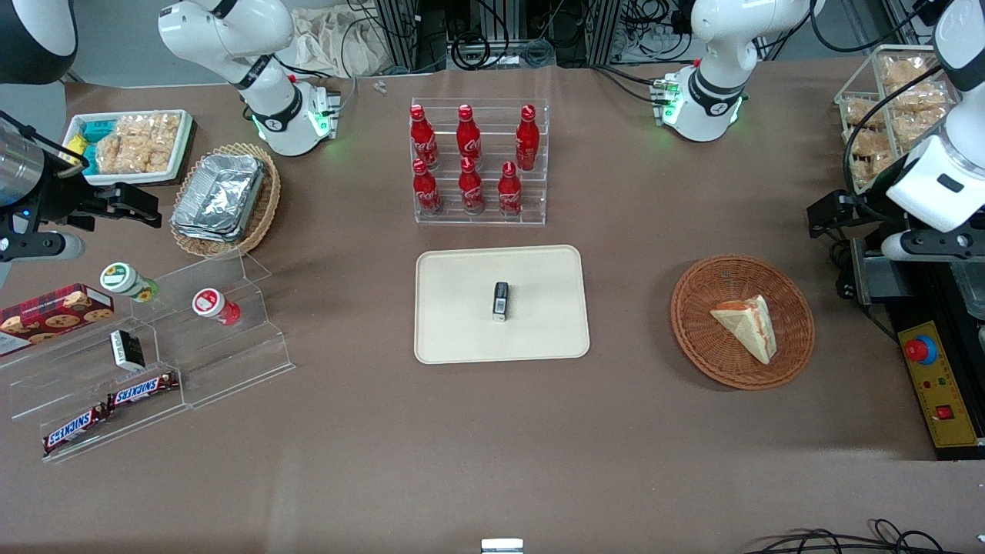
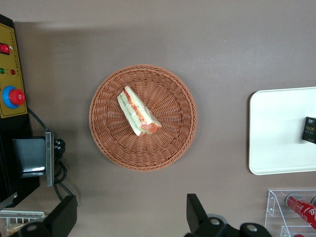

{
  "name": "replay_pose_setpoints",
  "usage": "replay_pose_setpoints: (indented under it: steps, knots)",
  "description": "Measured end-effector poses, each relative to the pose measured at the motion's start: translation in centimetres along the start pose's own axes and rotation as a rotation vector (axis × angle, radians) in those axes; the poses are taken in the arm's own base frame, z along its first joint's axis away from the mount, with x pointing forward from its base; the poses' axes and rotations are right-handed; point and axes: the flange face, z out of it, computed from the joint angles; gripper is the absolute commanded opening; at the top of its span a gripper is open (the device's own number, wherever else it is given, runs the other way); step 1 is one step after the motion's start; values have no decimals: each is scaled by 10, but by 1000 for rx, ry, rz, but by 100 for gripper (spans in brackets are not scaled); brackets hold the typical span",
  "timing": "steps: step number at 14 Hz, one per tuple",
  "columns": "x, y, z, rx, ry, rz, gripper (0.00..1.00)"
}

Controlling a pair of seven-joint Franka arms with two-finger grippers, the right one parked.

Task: Place sandwich from basket to tray
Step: 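Move the left gripper down over the wrapped sandwich in the wicker basket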

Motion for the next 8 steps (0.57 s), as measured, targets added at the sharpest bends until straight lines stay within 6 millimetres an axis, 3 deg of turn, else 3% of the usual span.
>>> replay_pose_setpoints:
  steps: [5, 8]
  knots:
    - [3, -13, 6, 14, -11, -47, 100]
    - [21, -25, 40, 3, -45, -80, 100]
